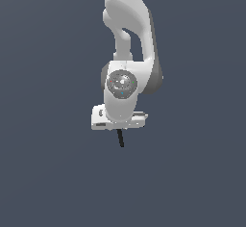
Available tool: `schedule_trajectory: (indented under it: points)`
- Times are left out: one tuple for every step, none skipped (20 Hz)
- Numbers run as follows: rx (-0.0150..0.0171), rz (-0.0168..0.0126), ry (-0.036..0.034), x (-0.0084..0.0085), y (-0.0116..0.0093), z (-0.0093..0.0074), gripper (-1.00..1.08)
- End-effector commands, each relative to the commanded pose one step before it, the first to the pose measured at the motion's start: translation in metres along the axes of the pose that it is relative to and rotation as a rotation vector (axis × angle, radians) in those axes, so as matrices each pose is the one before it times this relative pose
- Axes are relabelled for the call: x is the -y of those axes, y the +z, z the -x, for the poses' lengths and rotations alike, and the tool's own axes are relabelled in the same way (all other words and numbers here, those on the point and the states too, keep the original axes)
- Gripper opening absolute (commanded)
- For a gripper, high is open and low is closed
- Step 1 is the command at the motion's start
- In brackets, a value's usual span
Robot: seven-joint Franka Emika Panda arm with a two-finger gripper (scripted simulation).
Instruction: Pick up the object and move it to a goal position.
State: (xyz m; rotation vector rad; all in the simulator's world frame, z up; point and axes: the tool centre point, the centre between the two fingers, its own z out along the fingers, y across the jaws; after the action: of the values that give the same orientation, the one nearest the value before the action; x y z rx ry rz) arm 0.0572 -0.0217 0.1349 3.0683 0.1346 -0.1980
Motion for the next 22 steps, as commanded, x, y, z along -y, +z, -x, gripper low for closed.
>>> schedule_trajectory:
  points:
    - [0.03025,0.00708,-0.01609,0.00308,0.01189,-0.00776,0.28]
    - [0.01188,0.00278,-0.0062,0.00123,0.00474,-0.00297,0.28]
    - [0.01189,0.00279,-0.00615,0.00125,0.00478,-0.0029,0.28]
    - [0.01187,0.00279,-0.00607,0.00125,0.0048,-0.00283,0.28]
    - [0.01184,0.0028,-0.006,0.00127,0.00482,-0.00275,0.28]
    - [0.01138,0.00269,-0.0057,0.00124,0.00467,-0.00258,0.28]
    - [0.01074,0.00255,-0.00533,0.00118,0.00442,-0.00237,0.28]
    - [0.01013,0.0024,-0.00497,0.00112,0.00419,-0.00218,0.28]
    - [0.00952,0.00226,-0.00463,0.00107,0.00397,-0.00201,0.28]
    - [0.0089,0.00212,-0.00429,0.00101,0.00372,-0.00183,0.28]
    - [0.00831,0.00198,-0.00397,0.00095,0.00349,-0.00168,0.28]
    - [0.00767,0.00183,-0.00363,0.00088,0.00323,-0.00151,0.28]
    - [0.00707,0.00168,-0.00333,0.00083,0.003,-0.00137,0.28]
    - [0.00644,0.00154,-0.00301,0.00075,0.00274,-0.00122,0.28]
    - [0.00587,0.0014,-0.00272,0.0007,0.00251,-0.0011,0.28]
    - [0.0052,0.00124,-0.0024,0.00061,0.00222,-0.00096,0.28]
    - [0.00463,0.0011,-0.00212,0.00056,0.00199,-0.00084,0.28]
    - [0.00398,0.00095,-0.00182,0.00048,0.0017,-0.00071,0.28]
    - [0.00336,0.0008,-0.00153,0.0004,0.00144,-0.0006,0.28]
    - [0.00275,0.00065,-0.00125,0.00033,0.00118,-0.00048,0.28]
    - [0.00222,0.00053,-0.001,0.00029,0.00097,-0.0004,0.28]
    - [0.00151,0.00036,-0.00068,0.00018,0.00064,-0.00026,0.28]
